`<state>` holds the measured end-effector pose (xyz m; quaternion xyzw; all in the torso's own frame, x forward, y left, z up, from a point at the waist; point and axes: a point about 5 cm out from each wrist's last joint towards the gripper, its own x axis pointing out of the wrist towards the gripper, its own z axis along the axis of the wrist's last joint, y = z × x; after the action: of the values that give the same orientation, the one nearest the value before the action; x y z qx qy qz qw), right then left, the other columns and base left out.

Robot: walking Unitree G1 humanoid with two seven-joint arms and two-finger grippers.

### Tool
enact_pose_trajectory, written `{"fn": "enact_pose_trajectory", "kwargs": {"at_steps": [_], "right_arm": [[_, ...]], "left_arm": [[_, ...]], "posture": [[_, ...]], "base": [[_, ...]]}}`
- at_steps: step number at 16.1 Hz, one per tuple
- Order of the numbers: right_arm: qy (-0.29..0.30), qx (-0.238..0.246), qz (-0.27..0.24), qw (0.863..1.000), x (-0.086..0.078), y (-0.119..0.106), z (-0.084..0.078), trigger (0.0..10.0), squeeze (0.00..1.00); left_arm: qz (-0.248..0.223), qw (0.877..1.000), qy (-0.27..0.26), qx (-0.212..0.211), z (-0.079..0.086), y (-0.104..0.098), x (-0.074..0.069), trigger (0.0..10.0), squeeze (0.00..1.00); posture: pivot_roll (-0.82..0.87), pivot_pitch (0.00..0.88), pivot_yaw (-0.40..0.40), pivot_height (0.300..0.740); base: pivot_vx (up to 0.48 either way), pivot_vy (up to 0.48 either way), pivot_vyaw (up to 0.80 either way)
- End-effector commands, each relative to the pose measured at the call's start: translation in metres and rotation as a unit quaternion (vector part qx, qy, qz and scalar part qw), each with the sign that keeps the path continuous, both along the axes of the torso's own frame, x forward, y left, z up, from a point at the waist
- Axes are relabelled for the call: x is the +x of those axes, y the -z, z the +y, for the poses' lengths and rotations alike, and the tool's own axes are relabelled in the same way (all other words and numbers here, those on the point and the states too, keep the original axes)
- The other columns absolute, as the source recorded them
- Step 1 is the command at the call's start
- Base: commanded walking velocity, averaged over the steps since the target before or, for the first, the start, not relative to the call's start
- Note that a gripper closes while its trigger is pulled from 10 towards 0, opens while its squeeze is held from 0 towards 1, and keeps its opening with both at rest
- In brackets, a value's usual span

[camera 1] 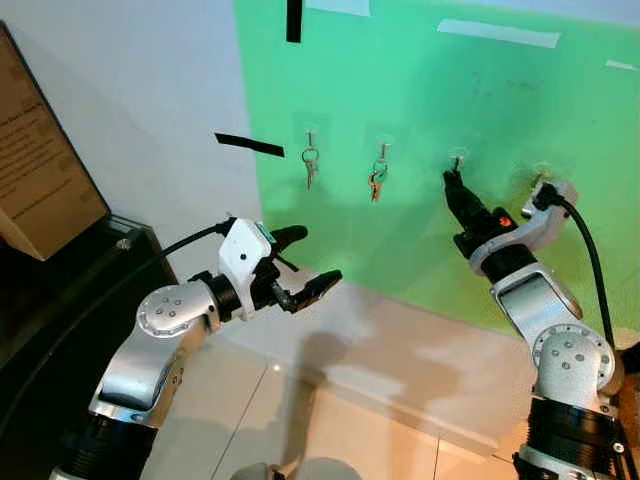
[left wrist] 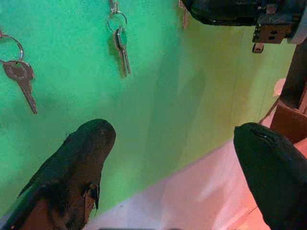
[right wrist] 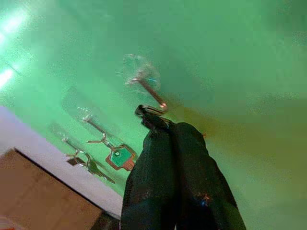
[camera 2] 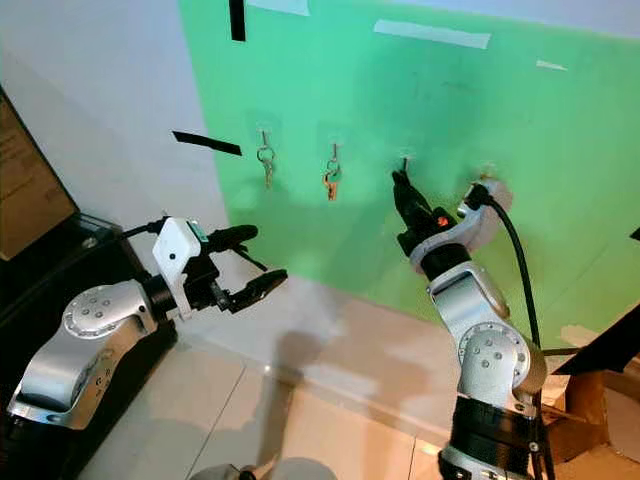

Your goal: Hang keys on a hook

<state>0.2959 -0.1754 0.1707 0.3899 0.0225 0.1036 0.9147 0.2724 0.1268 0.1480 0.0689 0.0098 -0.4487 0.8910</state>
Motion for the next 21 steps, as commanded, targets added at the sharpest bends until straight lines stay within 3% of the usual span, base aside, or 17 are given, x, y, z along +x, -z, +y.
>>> {"fn": "enact_pose_trajectory", "kwargs": {"at_steps": [1, 6, 9, 10, 11, 12, 13, 14, 15, 16, 17, 21], "right_arm": [[0.026, 0.03, 0.019, 0.999, 0.0, 0.005, -0.008, 10.0, 0.0], [0.014, 0.031, 0.071, 0.997, -0.006, 0.024, -0.003, 10.0, 0.0], [0.002, 0.022, 0.073, 0.997, -0.008, 0.025, 0.0, 10.0, 0.0], [-0.005, 0.017, 0.063, 0.998, -0.008, 0.022, 0.001, 10.0, 0.0], [-0.081, 0.006, -0.058, 0.995, -0.018, -0.011, 0.014, 10.0, 0.0], [-0.126, 0.008, -0.1, 0.987, -0.026, -0.024, 0.02, 10.0, 0.0], [-0.153, -0.048, -0.062, 0.985, -0.027, -0.016, 0.022, 10.0, 0.0], [-0.194, -0.287, 0.056, 0.936, -0.028, 0.023, 0.023, 10.0, 0.0], [-0.229, -0.47, 0.122, 0.844, -0.037, 0.054, 0.011, 10.0, 0.0], [-0.245, -0.518, 0.134, 0.809, -0.041, 0.062, 0.007, 10.0, 0.0], [-0.261, -0.462, 0.114, 0.84, -0.042, 0.051, 0.014, 10.0, 0.0], [-0.29, -0.426, 0.059, 0.855, -0.042, 0.028, 0.026, 10.0, 0.0]], "left_arm": [[-0.005, 1.0, 0.01, 0.004, -0.002, -0.005, 0.0, 10.0, 0.0], [-0.004, 1.0, 0.015, 0.005, -0.005, -0.006, 0.0, 10.0, 0.0], [-0.005, 1.0, 0.016, 0.005, -0.006, -0.006, 0.001, 10.0, 0.0], [-0.005, 1.0, 0.016, 0.006, -0.006, -0.007, 0.001, 10.0, 0.0], [-0.012, 1.0, 0.011, 0.009, -0.005, -0.008, 0.003, 10.0, 0.0], [-0.015, 1.0, 0.007, 0.011, -0.005, -0.008, 0.004, 10.0, 0.0], [-0.015, 1.0, 0.005, 0.012, -0.004, -0.008, 0.005, 10.0, 0.0], [-0.015, 1.0, 0.004, 0.014, -0.003, -0.007, 0.005, 10.0, 0.0], [-0.015, 1.0, 0.004, 0.015, -0.004, -0.007, 0.005, 10.0, 0.0], [-0.015, 1.0, 0.005, 0.016, -0.004, -0.007, 0.005, 10.0, 0.0], [-0.016, 1.0, 0.004, 0.017, -0.004, -0.007, 0.005, 10.0, 0.0], [-0.013, 1.0, 0.003, 0.018, -0.002, -0.005, 0.003, 10.0, 0.0]], "posture": [[-0.03, 0.0, 0.036, 0.74], [-0.03, 0.0, 0.046, 0.74], [-0.04, 0.0, 0.049, 0.74], [-0.04, 0.0, 0.05, 0.74], [-0.04, 0.0, 0.049, 0.74], [-0.04, 0.0, 0.051, 0.74], [-0.04, 0.0, 0.051, 0.74], [-0.05, 0.0, 0.052, 0.74], [-0.05, 0.0, 0.048, 0.74], [-0.05, 0.0, 0.048, 0.74], [-0.04, 0.0, 0.043, 0.74], [-0.04, 0.0, 0.037, 0.74]], "base": [[0.0, 0.0, 0.0], [0.0, 0.0, 0.0], [0.0, 0.0, 0.0], [0.0, 0.0, 0.0], [0.0, 0.0, 0.0], [0.0, 0.0, 0.0], [0.0, 0.0, 0.0], [0.0, 0.0, 0.0], [0.0, 0.0, 0.0], [0.0, 0.0, 0.0], [0.0, 0.0, 0.0], [0.0, 0.0, 0.0]]}}
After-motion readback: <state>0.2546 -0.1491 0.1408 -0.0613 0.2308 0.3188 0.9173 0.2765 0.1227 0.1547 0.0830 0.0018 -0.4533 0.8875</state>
